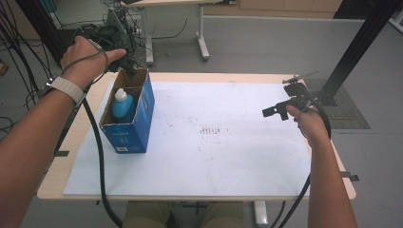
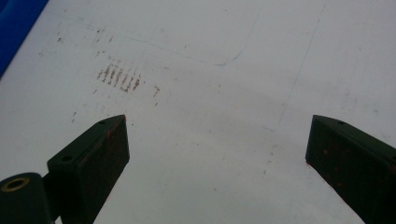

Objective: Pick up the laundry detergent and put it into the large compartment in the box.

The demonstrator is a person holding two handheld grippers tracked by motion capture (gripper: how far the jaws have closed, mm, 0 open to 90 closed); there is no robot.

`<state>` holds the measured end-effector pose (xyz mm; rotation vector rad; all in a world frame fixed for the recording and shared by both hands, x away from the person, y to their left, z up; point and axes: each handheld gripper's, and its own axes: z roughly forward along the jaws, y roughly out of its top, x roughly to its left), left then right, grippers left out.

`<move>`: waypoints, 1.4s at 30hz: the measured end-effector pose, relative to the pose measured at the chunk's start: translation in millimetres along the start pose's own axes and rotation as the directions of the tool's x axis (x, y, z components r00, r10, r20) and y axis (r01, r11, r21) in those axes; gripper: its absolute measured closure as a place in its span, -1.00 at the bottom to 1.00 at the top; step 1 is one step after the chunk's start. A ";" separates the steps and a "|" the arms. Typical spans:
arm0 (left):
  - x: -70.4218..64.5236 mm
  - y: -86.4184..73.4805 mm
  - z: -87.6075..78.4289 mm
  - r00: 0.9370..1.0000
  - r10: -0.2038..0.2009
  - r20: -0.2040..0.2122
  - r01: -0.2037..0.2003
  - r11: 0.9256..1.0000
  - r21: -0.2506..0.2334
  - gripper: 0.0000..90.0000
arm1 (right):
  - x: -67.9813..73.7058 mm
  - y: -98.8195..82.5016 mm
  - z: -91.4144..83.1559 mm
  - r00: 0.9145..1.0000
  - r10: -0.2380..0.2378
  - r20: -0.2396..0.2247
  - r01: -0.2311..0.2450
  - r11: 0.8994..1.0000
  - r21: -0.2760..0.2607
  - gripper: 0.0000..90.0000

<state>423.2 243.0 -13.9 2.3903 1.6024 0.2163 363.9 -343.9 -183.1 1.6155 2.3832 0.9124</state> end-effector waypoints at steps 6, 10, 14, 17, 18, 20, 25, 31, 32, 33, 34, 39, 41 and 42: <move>-12.9 5.6 -15.3 0.995 0.094 0.023 -0.093 0.995 -0.029 -0.85 | -0.8 -0.5 -1.4 1.000 0.006 0.001 -0.006 1.000 -0.002 -0.86; -25.2 14.0 -22.9 0.980 0.194 0.035 -0.193 0.981 -0.025 -0.89 | -1.2 -1.0 -2.7 1.000 0.005 -0.002 -0.005 1.000 -0.003 -0.86; -34.0 20.6 -27.9 0.967 0.251 0.052 -0.250 0.968 -0.022 -0.88 | -0.8 -0.3 -4.9 1.000 0.009 0.004 -0.009 1.000 0.000 -0.86; -40.4 23.0 -30.0 0.954 0.295 0.055 -0.293 0.955 -0.031 -0.88 | -1.1 0.0 -7.7 1.000 -0.010 0.005 0.010 1.000 -0.007 -0.86; -42.1 24.4 -30.4 0.948 0.313 0.057 -0.312 0.950 -0.030 -0.88 | -0.4 0.3 -8.5 1.000 -0.008 0.007 0.008 1.000 -0.007 -0.86; -43.9 26.4 -30.2 0.939 0.336 0.070 -0.335 0.942 -0.031 -0.88 | -0.1 0.4 -9.7 1.000 -0.008 0.007 0.009 1.000 -0.008 -0.86; -52.0 32.8 -29.7 0.904 0.416 0.101 -0.415 0.909 -0.028 -0.88 | 1.9 1.0 -10.7 1.000 0.002 0.009 -0.002 1.000 -0.005 -0.86; -60.1 40.8 -26.8 0.858 0.492 0.146 -0.494 0.869 -0.024 -0.88 | 3.7 2.4 -9.9 1.000 -0.002 0.009 0.002 1.000 -0.004 -0.86; -62.2 42.2 -25.9 0.846 0.510 0.155 -0.512 0.858 -0.026 -0.88 | 4.1 2.9 -9.8 1.000 -0.002 0.009 0.002 1.000 -0.002 -0.86; -64.2 43.2 -25.2 0.838 0.522 0.159 -0.524 0.851 -0.027 -0.88 | 4.6 3.1 -10.0 1.000 -0.002 0.009 0.002 1.000 -0.004 -0.86; -65.7 44.3 -24.5 0.831 0.531 0.165 -0.534 0.845 -0.029 -0.88 | 4.9 3.6 -10.2 1.000 -0.003 0.009 0.003 1.000 -0.004 -0.86; -74.6 49.1 -18.5 0.801 0.570 0.183 -0.575 0.818 -0.030 -0.88 | 6.9 5.0 -10.6 1.000 -0.005 0.010 0.005 1.000 -0.004 -0.86; -77.9 50.9 -14.5 0.784 0.589 0.197 -0.595 0.803 -0.033 -0.88 | 7.6 5.1 -10.7 1.000 -0.008 0.010 0.008 1.000 -0.004 -0.86; -79.5 52.4 -12.5 0.775 0.597 0.205 -0.605 0.796 -0.031 -0.88 | 7.8 4.9 -10.6 1.000 -0.008 0.009 0.008 1.000 -0.004 -0.86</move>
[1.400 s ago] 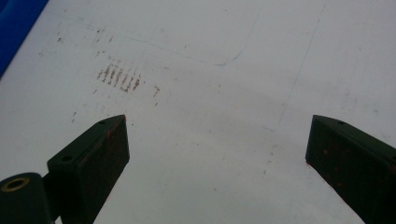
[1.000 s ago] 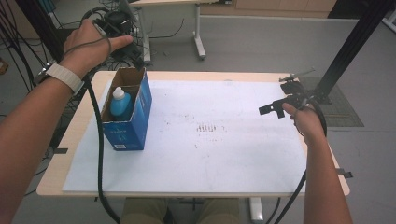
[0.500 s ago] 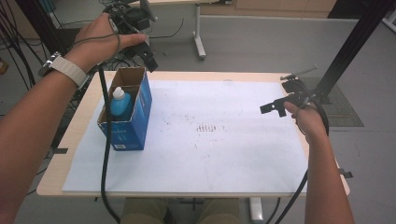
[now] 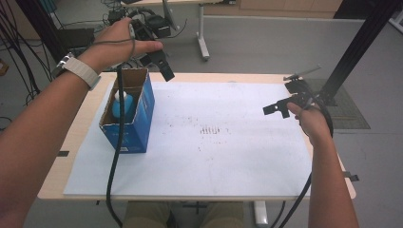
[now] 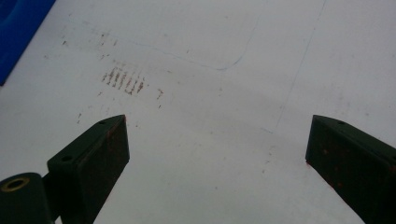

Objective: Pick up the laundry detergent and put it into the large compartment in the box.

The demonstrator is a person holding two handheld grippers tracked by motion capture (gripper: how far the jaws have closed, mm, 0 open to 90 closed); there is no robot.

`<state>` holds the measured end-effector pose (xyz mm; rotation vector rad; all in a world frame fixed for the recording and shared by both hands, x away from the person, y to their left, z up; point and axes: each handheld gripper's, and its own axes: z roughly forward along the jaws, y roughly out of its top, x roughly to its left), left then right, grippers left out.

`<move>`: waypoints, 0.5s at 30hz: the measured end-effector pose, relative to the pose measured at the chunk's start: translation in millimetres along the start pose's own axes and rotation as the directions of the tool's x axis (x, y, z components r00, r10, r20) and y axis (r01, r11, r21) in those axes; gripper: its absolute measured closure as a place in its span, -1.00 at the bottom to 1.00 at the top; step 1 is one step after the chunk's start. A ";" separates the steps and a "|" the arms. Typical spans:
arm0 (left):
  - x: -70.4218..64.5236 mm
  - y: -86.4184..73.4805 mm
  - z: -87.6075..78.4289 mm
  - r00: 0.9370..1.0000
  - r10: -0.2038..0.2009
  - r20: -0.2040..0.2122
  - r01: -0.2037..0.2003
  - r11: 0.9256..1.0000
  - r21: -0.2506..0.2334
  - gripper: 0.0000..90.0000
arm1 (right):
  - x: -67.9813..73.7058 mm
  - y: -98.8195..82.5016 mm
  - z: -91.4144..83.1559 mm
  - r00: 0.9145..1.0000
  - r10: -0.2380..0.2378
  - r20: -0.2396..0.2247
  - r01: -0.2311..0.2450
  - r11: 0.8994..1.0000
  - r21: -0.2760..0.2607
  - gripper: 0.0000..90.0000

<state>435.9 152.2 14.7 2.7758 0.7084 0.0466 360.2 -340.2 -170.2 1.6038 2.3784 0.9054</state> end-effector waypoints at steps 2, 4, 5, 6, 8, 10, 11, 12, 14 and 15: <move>-1.0 3.5 3.9 1.000 0.011 0.008 -0.011 1.000 0.009 -0.88 | -0.1 -0.8 -0.1 1.000 0.001 0.000 -0.001 1.000 0.000 -0.86; -2.7 7.5 8.0 1.000 0.030 0.008 -0.030 0.999 0.016 -0.88 | -0.2 -1.6 0.1 1.000 0.002 -0.002 -0.002 1.000 0.001 -0.86; -3.2 8.3 9.0 0.999 0.033 0.008 -0.033 0.999 0.016 -0.88 | -0.3 -1.8 0.3 1.000 0.002 -0.002 -0.002 1.000 0.002 -0.86; -4.1 9.2 10.4 0.999 0.042 0.009 -0.043 0.999 0.012 -0.88 | -0.5 -2.2 0.5 1.000 0.002 -0.002 -0.002 1.000 0.002 -0.86; -4.6 11.2 12.9 0.998 0.061 0.019 -0.061 0.998 0.010 -0.88 | -1.1 -2.9 1.0 1.000 0.004 -0.003 -0.004 1.000 0.002 -0.86; -5.9 13.0 15.5 0.997 0.078 0.024 -0.078 0.997 0.010 -0.87 | -1.7 -3.2 1.8 1.000 0.004 -0.003 -0.004 1.000 0.004 -0.86; -6.0 15.2 18.2 0.996 0.085 0.032 -0.086 0.996 0.016 -0.87 | -1.7 -3.1 1.9 1.000 0.006 -0.003 -0.006 1.000 0.004 -0.86; -6.4 16.2 20.9 0.996 0.088 0.035 -0.088 0.996 0.019 -0.88 | -1.8 -3.0 2.0 1.000 0.007 -0.004 -0.007 1.000 0.004 -0.86; -7.5 18.3 26.6 0.995 0.096 0.038 -0.097 0.995 0.025 -0.88 | -2.6 -2.9 2.4 1.000 -0.007 -0.004 0.007 1.000 -0.001 -0.86; -7.6 19.4 29.4 0.994 0.098 0.042 -0.099 0.995 0.029 -0.88 | -2.3 -2.4 2.5 1.000 -0.006 -0.004 0.006 1.000 0.000 -0.86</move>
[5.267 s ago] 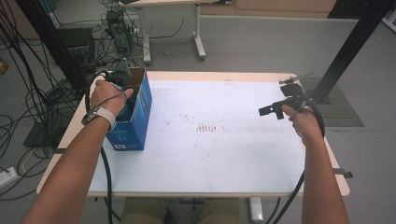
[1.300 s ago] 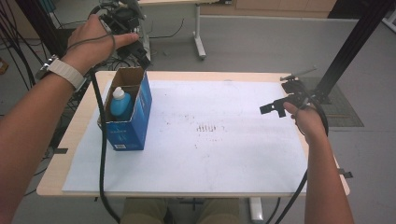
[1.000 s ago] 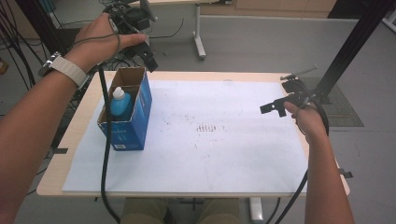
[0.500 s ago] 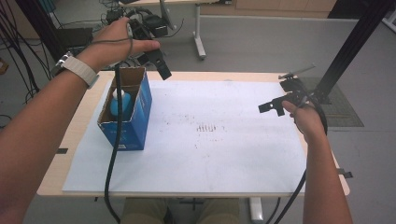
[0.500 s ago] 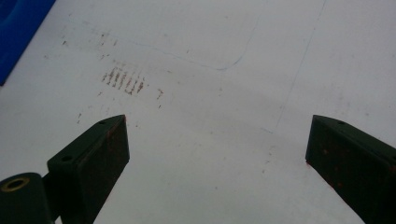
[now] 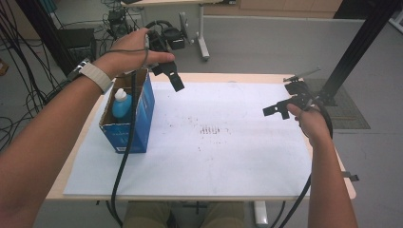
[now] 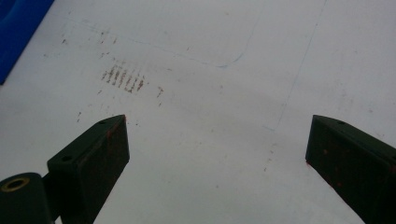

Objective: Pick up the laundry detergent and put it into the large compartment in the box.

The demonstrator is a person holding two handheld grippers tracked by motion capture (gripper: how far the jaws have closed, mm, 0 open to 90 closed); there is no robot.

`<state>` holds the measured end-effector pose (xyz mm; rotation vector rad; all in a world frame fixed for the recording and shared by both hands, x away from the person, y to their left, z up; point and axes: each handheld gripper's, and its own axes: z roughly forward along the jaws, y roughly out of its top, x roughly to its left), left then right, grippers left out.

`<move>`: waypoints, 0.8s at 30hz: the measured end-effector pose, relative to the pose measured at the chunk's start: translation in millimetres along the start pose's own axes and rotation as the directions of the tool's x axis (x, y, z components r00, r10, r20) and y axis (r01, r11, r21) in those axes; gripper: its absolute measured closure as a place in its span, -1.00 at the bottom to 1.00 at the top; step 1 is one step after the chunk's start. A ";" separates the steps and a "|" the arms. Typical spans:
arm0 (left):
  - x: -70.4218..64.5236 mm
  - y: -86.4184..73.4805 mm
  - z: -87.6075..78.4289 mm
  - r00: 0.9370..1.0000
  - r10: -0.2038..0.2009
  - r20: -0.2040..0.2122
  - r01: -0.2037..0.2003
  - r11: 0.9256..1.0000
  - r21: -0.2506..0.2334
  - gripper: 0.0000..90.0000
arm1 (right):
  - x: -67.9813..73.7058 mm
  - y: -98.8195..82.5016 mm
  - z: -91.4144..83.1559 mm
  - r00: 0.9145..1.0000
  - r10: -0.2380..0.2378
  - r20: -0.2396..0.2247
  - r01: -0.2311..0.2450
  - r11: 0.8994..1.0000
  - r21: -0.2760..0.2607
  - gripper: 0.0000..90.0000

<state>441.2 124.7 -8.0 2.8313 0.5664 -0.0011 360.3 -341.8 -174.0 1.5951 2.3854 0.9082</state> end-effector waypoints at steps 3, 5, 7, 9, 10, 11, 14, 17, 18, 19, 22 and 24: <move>-0.9 2.4 8.1 1.000 0.012 0.005 -0.012 1.000 0.005 -0.88 | 1.8 0.8 -0.2 1.000 0.011 0.002 -0.011 1.000 0.002 -0.86; -2.2 3.9 12.5 1.000 0.020 0.007 -0.020 1.000 0.006 -0.88 | 1.8 1.0 -0.5 1.000 0.009 0.001 -0.009 1.000 0.002 -0.86; -2.5 5.1 16.0 0.999 0.036 0.010 -0.036 0.999 0.003 -0.88 | 1.9 0.8 -0.8 1.000 0.010 0.001 -0.010 1.000 0.001 -0.86; -2.7 7.1 19.9 0.998 0.053 0.017 -0.053 0.999 0.008 -0.88 | 2.1 0.7 -1.0 1.000 0.012 0.002 -0.012 1.000 0.001 -0.86; -2.8 7.6 21.3 0.998 0.055 0.019 -0.055 0.998 0.008 -0.88 | 2.4 0.6 -1.1 1.000 0.011 0.002 -0.011 1.000 0.001 -0.86; -2.8 8.8 23.7 0.998 0.055 0.023 -0.056 0.998 0.012 -0.88 | 2.4 0.5 -1.3 1.000 0.011 0.002 -0.011 1.000 0.001 -0.86; -3.4 9.8 29.8 0.998 0.057 0.030 -0.058 0.998 0.012 -0.88 | 2.9 0.0 -1.9 1.000 0.012 0.003 -0.012 1.000 0.000 -0.86; -4.0 11.6 34.9 0.997 0.065 0.032 -0.065 0.998 0.018 -0.88 | 3.7 -0.5 -2.1 1.000 0.011 0.003 -0.011 1.000 0.000 -0.86; -4.1 12.3 35.8 0.997 0.067 0.033 -0.067 0.998 0.021 -0.88 | 3.9 -1.0 -2.2 1.000 0.012 0.003 -0.012 1.000 -0.001 -0.86; -4.1 12.5 37.2 0.997 0.068 0.035 -0.068 0.997 0.021 -0.88 | 3.8 -1.3 -2.3 1.000 0.012 0.002 -0.012 1.000 -0.001 -0.86; -4.5 13.0 39.5 0.997 0.070 0.038 -0.071 0.997 0.020 -0.88 | 3.8 -2.5 -3.0 1.000 0.013 0.002 -0.013 1.000 -0.004 -0.86; -4.4 12.9 40.7 0.997 0.073 0.038 -0.074 0.997 0.018 -0.88 | 3.7 -3.1 -3.5 1.000 0.017 0.003 -0.017 1.000 -0.006 -0.86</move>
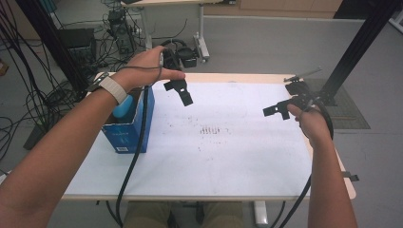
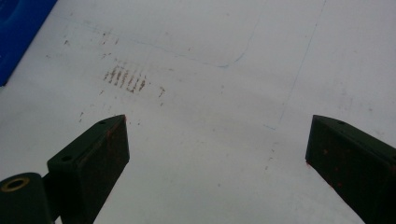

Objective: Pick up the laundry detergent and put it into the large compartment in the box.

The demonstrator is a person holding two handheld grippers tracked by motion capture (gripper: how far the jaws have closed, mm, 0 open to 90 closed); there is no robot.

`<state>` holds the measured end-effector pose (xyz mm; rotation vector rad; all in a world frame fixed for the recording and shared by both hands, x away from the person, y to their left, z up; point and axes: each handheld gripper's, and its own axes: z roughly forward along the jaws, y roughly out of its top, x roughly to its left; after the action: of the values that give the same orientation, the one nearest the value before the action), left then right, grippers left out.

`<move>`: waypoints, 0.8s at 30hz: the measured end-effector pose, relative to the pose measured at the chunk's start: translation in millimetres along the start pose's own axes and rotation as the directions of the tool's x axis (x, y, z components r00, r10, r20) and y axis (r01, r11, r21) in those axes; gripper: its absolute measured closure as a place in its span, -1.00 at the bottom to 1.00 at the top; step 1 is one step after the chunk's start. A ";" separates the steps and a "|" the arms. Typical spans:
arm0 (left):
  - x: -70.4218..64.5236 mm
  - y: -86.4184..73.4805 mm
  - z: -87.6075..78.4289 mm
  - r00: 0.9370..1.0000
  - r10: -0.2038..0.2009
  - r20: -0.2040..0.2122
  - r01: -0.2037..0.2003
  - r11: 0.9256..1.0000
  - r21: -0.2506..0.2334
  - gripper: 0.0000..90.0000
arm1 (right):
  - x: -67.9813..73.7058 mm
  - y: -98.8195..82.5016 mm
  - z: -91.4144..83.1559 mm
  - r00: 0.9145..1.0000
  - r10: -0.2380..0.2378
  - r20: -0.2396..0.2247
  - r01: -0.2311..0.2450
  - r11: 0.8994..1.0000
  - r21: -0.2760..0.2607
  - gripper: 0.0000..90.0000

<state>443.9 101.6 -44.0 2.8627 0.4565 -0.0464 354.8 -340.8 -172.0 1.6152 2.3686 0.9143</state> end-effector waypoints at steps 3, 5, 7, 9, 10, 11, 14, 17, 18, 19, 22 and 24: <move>-0.6 -0.1 2.0 1.000 0.004 0.002 -0.004 1.000 -0.003 -0.88 | -0.2 0.4 0.6 1.000 -0.003 -0.002 0.003 1.000 0.001 -0.86; -1.2 -1.0 3.1 1.000 0.004 0.001 -0.004 1.000 -0.008 -0.88 | -0.2 1.0 1.2 1.000 -0.004 -0.002 0.004 1.000 0.002 -0.86; -1.4 -1.4 3.5 1.000 0.006 0.000 -0.006 1.000 -0.008 -0.88 | 0.0 2.0 1.5 1.000 -0.005 -0.003 0.005 1.000 0.002 -0.86; -1.5 -2.5 3.8 1.000 0.006 0.002 -0.006 1.000 -0.012 -0.88 | 0.8 3.0 1.4 1.000 -0.007 -0.004 0.007 1.000 0.002 -0.86; -1.5 -2.7 4.1 1.000 0.005 0.002 -0.005 1.000 -0.012 -0.88 | 1.3 3.8 1.4 1.000 -0.010 -0.004 0.010 1.000 0.003 -0.86; -1.4 -2.6 4.4 1.000 0.005 0.001 -0.005 1.000 -0.010 -0.88 | 1.5 4.2 1.2 1.000 -0.010 -0.005 0.010 1.000 0.003 -0.86; -1.2 -3.0 5.6 1.000 0.003 0.001 -0.003 1.000 -0.010 -0.88 | 2.1 4.7 0.7 1.000 -0.013 -0.004 0.013 1.000 0.002 -0.86; -0.6 -2.5 5.7 1.000 0.000 0.003 0.000 1.000 -0.007 -0.88 | 1.7 4.1 0.3 1.000 -0.012 -0.003 0.012 1.000 0.001 -0.86; -0.8 -2.8 5.8 1.000 -0.001 0.003 0.001 1.000 -0.010 -0.88 | 1.2 3.7 0.2 1.000 -0.010 -0.003 0.010 1.000 0.001 -0.86; -0.6 -2.4 5.9 1.000 0.000 0.004 0.000 1.000 -0.008 -0.88 | 0.9 3.1 0.0 1.000 -0.008 -0.002 0.008 1.000 0.001 -0.86; -1.3 -2.1 6.6 1.000 -0.003 0.004 0.003 1.000 -0.010 -0.88 | 0.0 2.0 -0.1 1.000 -0.007 -0.001 0.007 1.000 0.001 -0.86; -1.9 -1.3 6.9 1.000 0.001 0.003 -0.001 1.000 -0.010 -0.87 | -0.1 1.5 -0.6 1.000 -0.004 -0.002 0.004 1.000 0.000 -0.86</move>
<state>441.8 100.5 -50.8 2.8530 0.4532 -0.0481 355.8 -340.8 -170.7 1.6091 2.3725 0.9154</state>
